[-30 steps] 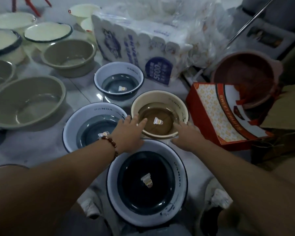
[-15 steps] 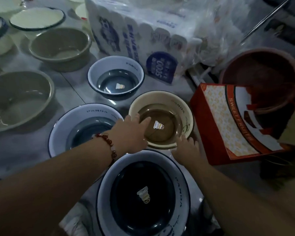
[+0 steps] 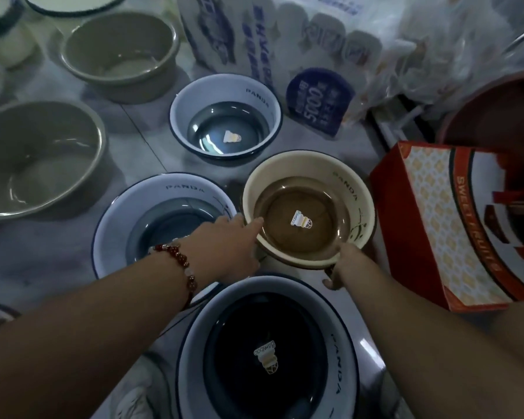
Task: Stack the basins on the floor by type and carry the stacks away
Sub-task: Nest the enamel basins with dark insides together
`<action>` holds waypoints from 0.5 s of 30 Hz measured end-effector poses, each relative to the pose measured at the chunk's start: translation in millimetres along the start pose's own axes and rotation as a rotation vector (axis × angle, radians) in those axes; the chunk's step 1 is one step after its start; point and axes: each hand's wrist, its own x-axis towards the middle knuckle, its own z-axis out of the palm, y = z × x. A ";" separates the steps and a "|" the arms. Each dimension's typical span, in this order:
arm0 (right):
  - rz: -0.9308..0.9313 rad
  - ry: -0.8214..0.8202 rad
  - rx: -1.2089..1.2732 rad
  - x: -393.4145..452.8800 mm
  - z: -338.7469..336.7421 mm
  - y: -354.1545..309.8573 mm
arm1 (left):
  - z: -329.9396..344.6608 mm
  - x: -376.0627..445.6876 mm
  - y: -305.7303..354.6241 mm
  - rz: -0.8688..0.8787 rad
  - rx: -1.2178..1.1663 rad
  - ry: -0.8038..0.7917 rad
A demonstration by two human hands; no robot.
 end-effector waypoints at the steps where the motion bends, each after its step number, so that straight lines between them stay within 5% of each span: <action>1: -0.002 -0.007 -0.010 -6.5 0.8 -3.3 | -1.1 -4.4 -4.5 -0.020 -0.008 -0.008; 15: -0.228 -0.199 0.021 -151.5 -47.0 1.9 | 2.4 -106.3 -8.3 -0.045 -0.063 0.129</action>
